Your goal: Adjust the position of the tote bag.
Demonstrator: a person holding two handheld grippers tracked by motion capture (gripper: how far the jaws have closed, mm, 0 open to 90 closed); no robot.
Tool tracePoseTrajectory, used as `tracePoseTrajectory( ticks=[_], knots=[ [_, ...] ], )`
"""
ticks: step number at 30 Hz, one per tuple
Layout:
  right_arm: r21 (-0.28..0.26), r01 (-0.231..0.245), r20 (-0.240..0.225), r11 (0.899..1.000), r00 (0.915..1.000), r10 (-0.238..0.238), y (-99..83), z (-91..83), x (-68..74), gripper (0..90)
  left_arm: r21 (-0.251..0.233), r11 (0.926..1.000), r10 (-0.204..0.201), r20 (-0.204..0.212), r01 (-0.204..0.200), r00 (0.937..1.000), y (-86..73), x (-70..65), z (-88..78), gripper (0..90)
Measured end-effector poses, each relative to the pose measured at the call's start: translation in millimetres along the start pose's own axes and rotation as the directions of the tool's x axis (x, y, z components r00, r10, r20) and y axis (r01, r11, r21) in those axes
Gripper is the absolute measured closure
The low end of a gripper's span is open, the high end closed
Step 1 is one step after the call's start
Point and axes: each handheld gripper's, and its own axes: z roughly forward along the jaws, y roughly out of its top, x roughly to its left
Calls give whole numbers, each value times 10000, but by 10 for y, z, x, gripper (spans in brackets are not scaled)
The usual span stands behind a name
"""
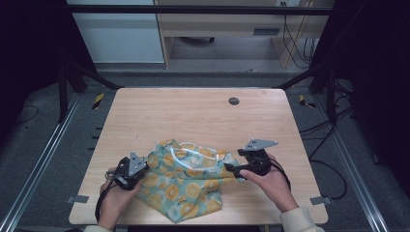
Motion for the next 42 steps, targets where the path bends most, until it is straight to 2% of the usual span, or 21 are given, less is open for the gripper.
tracePoseTrajectory(
  ticks=[2, 3, 6, 8, 10, 12, 14, 16, 18, 20, 21, 22, 25, 27, 28, 29, 33, 36, 38, 39, 42],
  knots=[
    [84, -17, -366, 10000, 9993, 20, 5, 43, 10, 488, 17, 10000, -33, 89, 33, 10000, -6, 4, -19, 895],
    [26, 139, -456, 9999, 9989, -138, 6, 46, 37, 575, 12, 10000, -88, 123, 88, 9999, -11, 3, -27, 896],
    [-508, 742, -119, 9959, 9971, -749, 1, -16, 145, 779, 283, 9994, -228, 343, 218, 9991, -32, 5, -37, 896],
    [-908, 1086, -114, 9899, 9939, -1100, -12, -92, 219, 861, 433, 9988, -270, 491, 248, 9984, -41, 10, -50, 892],
    [-1141, 1401, -118, 9835, 9897, -1424, -44, -163, 298, 893, 155, 9986, -522, 523, 515, 9973, -38, 18, -97, 862],
    [-1121, 1772, -8, 9778, 9839, -1785, -85, -202, 363, 896, -200, 9956, -906, 574, 918, 9942, -32, 36, -157, 764],
    [-1233, 1825, -10, 9755, 9829, -1840, -129, -220, 387, 897, -327, 9926, -1147, 592, 1168, 9916, -16, 47, -208, 659],
    [-1189, 2003, 2, 9725, 9795, -2017, -145, -213, 400, 897, -712, 9882, -1320, 487, 1353, 9901, 28, 71, -293, 585],
    [-1075, 2128, 117, 9712, 9770, -2128, -158, -197, 403, 896, -1098, 9797, -1625, 552, 1678, 9852, 117, 121, -388, 504],
    [-942, 2238, 233, 9701, 9746, -2226, -172, -193, 407, 895, -1502, 9690, -1863, 773, 1961, 9795, 248, 177, -472, 479],
    [-913, 2295, 287, 9690, 9733, -2278, -175, -195, 407, 894, -1656, 9659, -1874, 844, 1992, 9787, 345, 202, -512, 461],
    [-931, 2310, 334, 9685, 9729, -2288, -174, -195, 404, 894, -1694, 9661, -1820, 874, 1947, 9794, 407, 212, -523, 449],
    [-908, 2362, 364, 9675, 9716, -2338, -171, -177, 405, 894, -1435, 9749, -1538, 1184, 1702, 9810, 681, 211, -500, 401],
    [-820, 2542, 390, 9637, 9670, -2517, -169, -160, 419, 893, -1327, 9824, -1150, 1252, 1315, 9854, 868, 181, -443, 385],
    [-808, 2609, 394, 9620, 9652, -2585, -168, -148, 425, 892, -1131, 9888, -840, 1167, 973, 9896, 982, 159, -401, 378],
    [-768, 2644, 417, 9614, 9642, -2618, -165, -140, 428, 892, -1085, 9901, -767, 1138, 891, 9905, 1044, 139, -366, 371],
    [-821, 2748, 474, 9580, 9612, -2716, -155, -131, 420, 892, -308, 9977, -563, 1360, 610, 9891, 1306, 96, -118, 338],
    [-804, 2814, 488, 9562, 9593, -2782, -160, -124, 418, 891, 305, 9966, -805, 1428, 769, 9865, 1388, 111, 122, 318],
    [-800, 2862, 474, 9548, 9579, -2832, -165, -121, 421, 891, 697, 9929, -1070, 1723, 962, 9792, 1393, 123, 238, 316],
    [-833, 2842, 463, 9551, 9585, -2812, -168, -118, 421, 890, 890, 9917, -1080, 1825, 930, 9773, 1389, 121, 282, 317],
    [-857, 2815, 476, 9557, 9593, -2783, -171, -116, 420, 890, 1479, 9876, -765, 1627, 523, 9837, 1362, 90, 370, 316]
  ],
)
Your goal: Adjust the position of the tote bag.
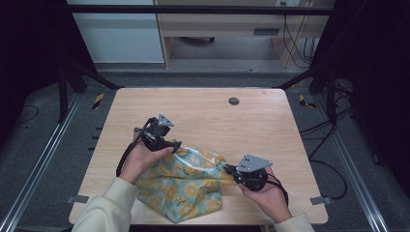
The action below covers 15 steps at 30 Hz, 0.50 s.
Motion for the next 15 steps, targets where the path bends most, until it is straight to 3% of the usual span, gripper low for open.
tracePoseTrajectory(
  ticks=[6, 11, 15],
  knots=[
    [8, -43, 54, 10000, 10000, 43, 2, -2, 2, 892, 239, 9997, 35, -47, -34, 10000, -105, 7, -43, 400],
    [-55, -64, 97, 10000, 9999, 64, 2, -12, 16, 895, 336, 9994, 97, 227, -105, 9997, -224, 21, -58, 631],
    [-232, -137, 191, 9996, 9997, 142, 11, -40, 8, 900, 32, 9999, 157, 194, -157, 9997, -314, 46, -97, 837]
  ],
)
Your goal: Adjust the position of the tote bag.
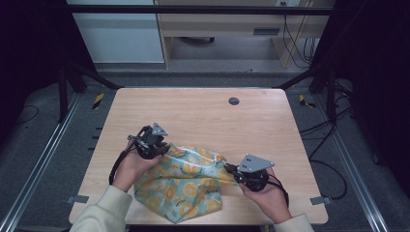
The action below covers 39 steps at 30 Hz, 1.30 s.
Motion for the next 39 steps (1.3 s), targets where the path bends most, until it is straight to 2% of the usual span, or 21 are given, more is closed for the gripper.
tracePoseTrajectory(
  ticks=[2, 5, 8, 9, 11, 13, 15, 17, 18, 19, 20, 21, 23, 26, 28, 29, 30, 31, 32, 34, 39],
  knots=[
    [-117, -100, 35, 9999, 9999, 100, 4, -8, -17, 900, -328, 9993, -164, 13, 165, 9999, -41, 21, -35, 883],
    [-237, -161, 92, 9996, 9998, 164, 16, -11, -33, 900, -807, 9965, -226, -77, 219, 9997, -78, 40, -92, 894],
    [-382, -172, 203, 9991, 9996, 180, 30, -16, -32, 900, -1538, 9879, -277, -360, 218, 9990, -97, 39, -183, 899],
    [-432, -174, 228, 9989, 9996, 184, 36, -19, -31, 900, -1925, 9811, -299, -455, 207, 9985, -100, 29, -219, 900],
    [-484, -103, 320, 9988, 9994, 119, 52, -19, -30, 900, -2228, 9749, -160, -759, -13, 9970, -99, 3, -298, 900],
    [-610, -117, 491, 9981, 9987, 147, 87, -30, -28, 900, -2706, 9625, -90, -1055, -200, 9944, -101, -38, -396, 900],
    [-825, 26, 710, 9966, 9975, 33, 141, -57, -38, 900, -3143, 9490, -130, -1181, -250, 9929, -113, -62, -481, 900],
    [-1068, -40, 735, 9943, 9972, 119, 181, -81, -48, 899, -3481, 9371, -179, -1239, -266, 9921, -129, -77, -555, 900],
    [-1111, -27, 743, 9938, 9972, 110, 194, -91, -47, 899, -3856, 9225, -329, -1192, -157, 9923, -143, -92, -596, 900],
    [-1194, 51, 793, 9928, 9968, 44, 210, -110, -40, 899, -4106, 9118, -399, -1159, -113, 9925, -165, -105, -654, 900],
    [-1351, 107, 833, 9908, 9965, 6, 233, -143, -26, 897, -4237, 9057, -412, -1154, -117, 9925, -180, -113, -692, 900],
    [-1424, 150, 843, 9897, 9964, -29, 248, -165, -17, 893, -4466, 8947, -500, -1110, -48, 9926, -202, -128, -737, 900],
    [-1559, 271, 944, 9874, 9955, -125, 280, -217, 0, 884, -4746, 8802, -518, -1144, -87, 9921, -240, -159, -818, 900],
    [-1467, 327, 903, 9886, 9957, -196, 284, -267, 31, 879, -5011, 8652, -454, -1148, -184, 9924, -315, -209, -914, 900],
    [-1372, 290, 671, 9901, 9975, -200, 247, -284, 61, 884, -5154, 8568, -425, -977, -140, 9943, -388, -249, -947, 900],
    [-1273, 338, 625, 9913, 9977, -260, 220, -289, 81, 884, -5164, 8562, -361, -888, -150, 9954, -429, -269, -952, 900],
    [-1147, 359, 590, 9928, 9978, -293, 188, -290, 99, 884, -5069, 8619, -262, -744, -152, 9969, -470, -288, -943, 900],
    [-1009, 356, 517, 9943, 9982, -305, 151, -286, 109, 884, -5053, 8623, -70, -764, -326, 9971, -512, -300, -927, 900],
    [-884, 342, 446, 9955, 9985, -303, 111, -276, 117, 884, -4990, 8658, 19, -689, -362, 9976, -560, -322, -901, 900],
    [-594, 219, 279, 9980, 9994, -203, 31, -245, 123, 885, -4697, 8823, 126, -426, -312, 9990, -663, -371, -828, 900],
    [170, 119, 33, 9998, 9999, -119, -80, -154, 149, 889, -4168, 9085, 342, -12, -316, 9994, -872, -385, -600, 900]
  ],
)
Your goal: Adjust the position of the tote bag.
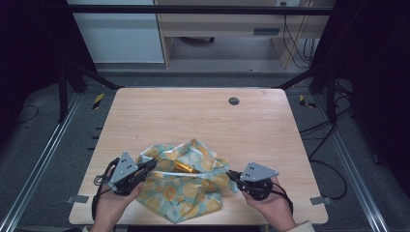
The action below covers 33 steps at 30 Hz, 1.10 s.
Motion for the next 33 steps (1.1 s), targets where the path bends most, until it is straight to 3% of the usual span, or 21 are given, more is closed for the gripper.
tracePoseTrajectory(
  ticks=[3, 5, 10, 14, 17, 21, 25, 29, 33],
  knots=[
    [305, -114, -151, 9995, 9998, 118, -43, 51, 3, 881, 450, 9986, 282, 62, -284, 9996, -91, -1, 63, 900],
    [410, -136, -234, 9991, 9996, 145, -54, 65, 9, 850, 563, 9983, 119, 134, -126, 9998, -137, -1, 98, 900],
    [436, -102, 78, 9990, 9999, 99, 11, 49, 64, 528, 615, 9979, 185, 50, -188, 9998, -147, -29, 126, 900],
    [309, -202, 79, 9993, 9998, 200, 123, 40, 78, 330, 672, 9975, 233, -37, -230, 9997, -161, -43, 137, 900],
    [220, -435, 59, 9988, 9990, 434, 207, 41, 48, 233, 708, 9969, 338, -28, -335, 9994, -169, -47, 123, 900],
    [-13, -759, -180, 9971, 9970, 758, 352, 34, -6, 186, 584, 9977, 348, -159, -338, 9993, -164, -45, 116, 900],
    [-29, -774, -384, 9970, 9963, 772, 519, 73, -57, 188, 524, 9981, 335, -225, -323, 9992, -159, -38, 102, 900],
    [-70, -961, -411, 9953, 9946, 957, 666, 132, -125, 224, 497, 9982, 347, -262, -333, 9991, -155, -28, 94, 900],
    [320, -1290, -134, 9911, 9915, 1295, 753, 227, -187, 286, 508, 9981, 367, -237, -354, 9990, -156, -29, 97, 900]
  ],
)
